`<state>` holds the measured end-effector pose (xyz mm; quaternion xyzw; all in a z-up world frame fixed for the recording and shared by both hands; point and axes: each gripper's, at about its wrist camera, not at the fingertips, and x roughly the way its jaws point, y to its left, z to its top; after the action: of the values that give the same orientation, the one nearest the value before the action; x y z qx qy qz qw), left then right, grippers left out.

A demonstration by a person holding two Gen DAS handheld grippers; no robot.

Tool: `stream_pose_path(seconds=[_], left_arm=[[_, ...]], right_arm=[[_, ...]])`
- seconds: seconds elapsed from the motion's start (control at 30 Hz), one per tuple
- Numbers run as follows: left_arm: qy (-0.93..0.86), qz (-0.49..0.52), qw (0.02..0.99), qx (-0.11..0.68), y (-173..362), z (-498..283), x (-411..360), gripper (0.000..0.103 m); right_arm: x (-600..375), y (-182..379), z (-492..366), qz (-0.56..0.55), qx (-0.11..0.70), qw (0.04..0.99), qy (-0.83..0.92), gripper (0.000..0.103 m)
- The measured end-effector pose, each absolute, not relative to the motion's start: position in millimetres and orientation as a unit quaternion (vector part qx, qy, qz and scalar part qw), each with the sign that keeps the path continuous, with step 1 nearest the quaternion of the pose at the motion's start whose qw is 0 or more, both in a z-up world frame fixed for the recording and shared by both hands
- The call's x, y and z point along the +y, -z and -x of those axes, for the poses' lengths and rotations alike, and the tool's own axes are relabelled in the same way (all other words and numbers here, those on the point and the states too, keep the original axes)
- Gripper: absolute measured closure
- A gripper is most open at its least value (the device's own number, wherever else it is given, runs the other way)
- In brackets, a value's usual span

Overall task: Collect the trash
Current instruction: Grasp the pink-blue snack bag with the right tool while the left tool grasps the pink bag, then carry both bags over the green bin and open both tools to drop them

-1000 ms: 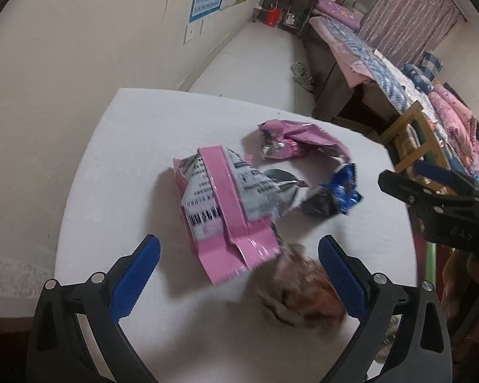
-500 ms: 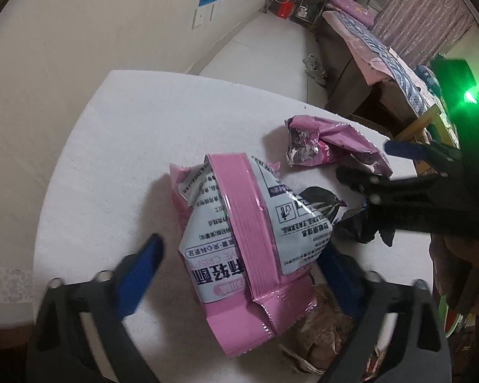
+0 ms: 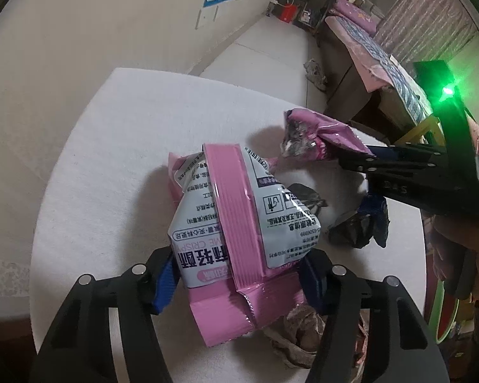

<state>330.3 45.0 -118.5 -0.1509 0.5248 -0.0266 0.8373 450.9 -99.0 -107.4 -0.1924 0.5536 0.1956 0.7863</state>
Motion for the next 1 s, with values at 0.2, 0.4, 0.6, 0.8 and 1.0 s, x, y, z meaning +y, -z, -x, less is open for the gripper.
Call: stream_pose_path(seconds=[0.2, 0.4, 0.6, 0.8, 1.0], left_arm=[[0.019, 0.152, 0.845, 0.513, 107, -326, 50, 0.045], [0.010, 0.142, 0.854, 0.500, 86, -315, 51, 0.045], [0.007, 0.125, 0.863, 0.489, 66, -301, 49, 0.045], [0.017, 0.113, 0.870, 0.479, 46, -281, 33, 0.045], [0.038, 0.094, 0.878, 0.468, 29, -258, 8, 0.045]], right_arm=[[-102, 88, -444, 0.182, 0.535, 0.802, -0.193, 0.073], [-107, 62, -430, 0.158, 0.511, 0.824, -0.190, 0.073], [-120, 32, -401, 0.125, 0.492, 0.841, -0.188, 0.073], [-147, 12, -355, 0.088, 0.482, 0.854, -0.173, 0.073], [-180, -1, -309, 0.051, 0.479, 0.863, -0.151, 0.073]])
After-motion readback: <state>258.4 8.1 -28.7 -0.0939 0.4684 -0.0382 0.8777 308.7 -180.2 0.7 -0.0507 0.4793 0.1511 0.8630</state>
